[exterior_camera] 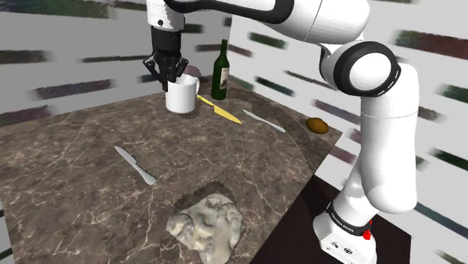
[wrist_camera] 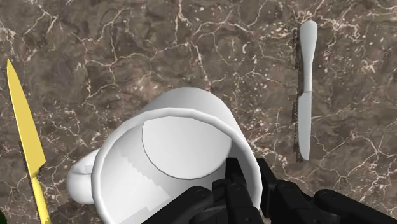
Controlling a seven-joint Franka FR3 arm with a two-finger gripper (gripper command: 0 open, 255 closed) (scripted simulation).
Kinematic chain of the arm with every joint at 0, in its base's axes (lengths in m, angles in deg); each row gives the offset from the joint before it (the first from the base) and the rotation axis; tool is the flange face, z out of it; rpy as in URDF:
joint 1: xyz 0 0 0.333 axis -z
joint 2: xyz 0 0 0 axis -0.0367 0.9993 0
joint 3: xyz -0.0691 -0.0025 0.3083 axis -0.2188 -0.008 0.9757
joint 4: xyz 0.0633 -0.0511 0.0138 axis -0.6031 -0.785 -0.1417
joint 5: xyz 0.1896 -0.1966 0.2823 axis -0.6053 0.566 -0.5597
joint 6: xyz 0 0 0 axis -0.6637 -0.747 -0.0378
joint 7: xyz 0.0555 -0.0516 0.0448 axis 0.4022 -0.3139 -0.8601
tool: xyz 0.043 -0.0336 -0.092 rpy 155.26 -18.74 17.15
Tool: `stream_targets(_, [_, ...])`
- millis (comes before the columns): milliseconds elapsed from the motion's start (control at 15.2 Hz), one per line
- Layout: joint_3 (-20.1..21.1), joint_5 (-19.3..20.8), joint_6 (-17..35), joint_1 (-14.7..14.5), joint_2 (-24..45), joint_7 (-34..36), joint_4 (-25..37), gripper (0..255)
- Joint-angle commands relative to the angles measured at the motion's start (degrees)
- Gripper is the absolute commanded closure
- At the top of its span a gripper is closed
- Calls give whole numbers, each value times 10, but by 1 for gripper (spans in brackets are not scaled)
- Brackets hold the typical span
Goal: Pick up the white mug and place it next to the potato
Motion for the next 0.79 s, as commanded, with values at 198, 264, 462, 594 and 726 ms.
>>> stream_targets(198, [-3,-11,-4,24,-35,-23,-29,255])
stream_targets(264, [-5,-17,6,37,-56,-34,-60,255])
stream_targets(462, [-13,-35,31,72,-109,-70,-135,255])
stream_targets(594, [-21,-46,44,91,-140,-95,-176,255])
stream_targets(726, [-30,-55,53,110,-167,-121,-212,255])
